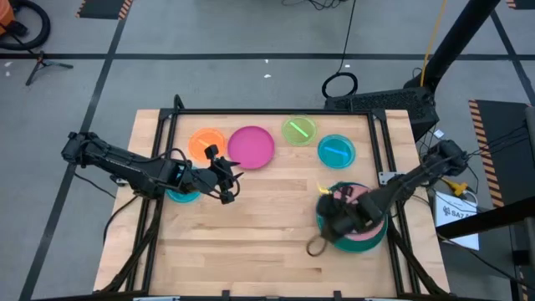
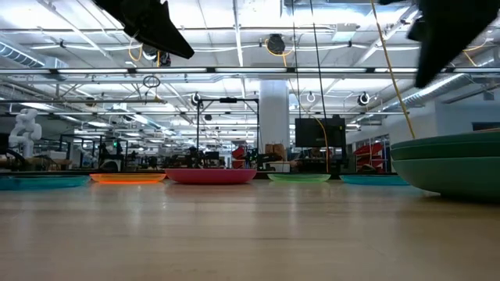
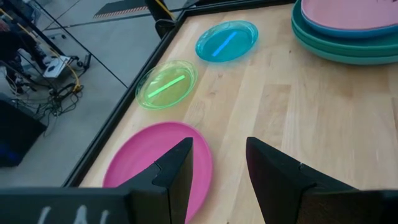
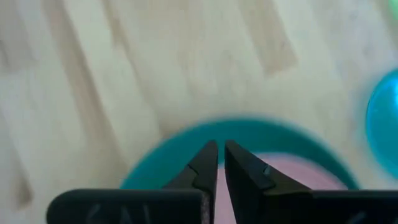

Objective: Stack plastic plates
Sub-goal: Stack the pink plate on top of the light pink plate

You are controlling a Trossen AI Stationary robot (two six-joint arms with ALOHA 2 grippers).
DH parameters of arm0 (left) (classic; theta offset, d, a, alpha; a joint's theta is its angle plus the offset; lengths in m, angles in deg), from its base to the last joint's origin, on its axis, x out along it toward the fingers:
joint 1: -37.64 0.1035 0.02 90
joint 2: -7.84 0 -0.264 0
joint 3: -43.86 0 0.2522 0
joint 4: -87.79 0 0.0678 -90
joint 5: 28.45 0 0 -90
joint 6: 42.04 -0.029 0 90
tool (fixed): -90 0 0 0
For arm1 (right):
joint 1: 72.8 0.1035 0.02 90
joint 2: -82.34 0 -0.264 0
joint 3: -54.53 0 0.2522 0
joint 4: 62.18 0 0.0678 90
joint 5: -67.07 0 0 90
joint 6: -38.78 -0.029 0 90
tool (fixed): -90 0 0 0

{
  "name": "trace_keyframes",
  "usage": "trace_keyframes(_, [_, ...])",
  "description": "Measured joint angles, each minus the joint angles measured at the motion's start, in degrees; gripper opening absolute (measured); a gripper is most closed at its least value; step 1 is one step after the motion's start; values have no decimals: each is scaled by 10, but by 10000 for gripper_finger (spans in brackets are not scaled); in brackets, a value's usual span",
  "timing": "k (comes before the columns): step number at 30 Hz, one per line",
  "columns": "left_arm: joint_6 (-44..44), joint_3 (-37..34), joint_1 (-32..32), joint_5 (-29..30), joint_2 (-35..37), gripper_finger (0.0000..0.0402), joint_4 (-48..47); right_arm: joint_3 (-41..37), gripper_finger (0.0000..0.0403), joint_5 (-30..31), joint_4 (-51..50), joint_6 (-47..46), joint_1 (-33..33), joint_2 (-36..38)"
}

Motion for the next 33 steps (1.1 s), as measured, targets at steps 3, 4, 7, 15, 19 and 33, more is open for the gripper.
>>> trace_keyframes(3, [-3, 0, 0, 0, 0, 154, 0, 0, 22, 6, 46, 52, -45, 0])
trace_keyframes(4, [-4, 0, 0, 0, 0, 154, 0, 0, 22, 6, 60, 70, -59, 0])
trace_keyframes(7, [-9, 0, 0, 0, 0, 154, -1, 0, 22, 6, 100, 130, -95, 0])
trace_keyframes(15, [-22, 0, -2, 43, 0, 154, -23, 0, 22, 5, 202, 259, -178, 0])
trace_keyframes(19, [-13, 0, -6, 87, 0, 154, -60, 0, 22, 4, 260, 311, -208, 0])
trace_keyframes(33, [0, 0, -50, 126, 84, 154, -84, 86, 22, 3, 371, 488, -283, -104])
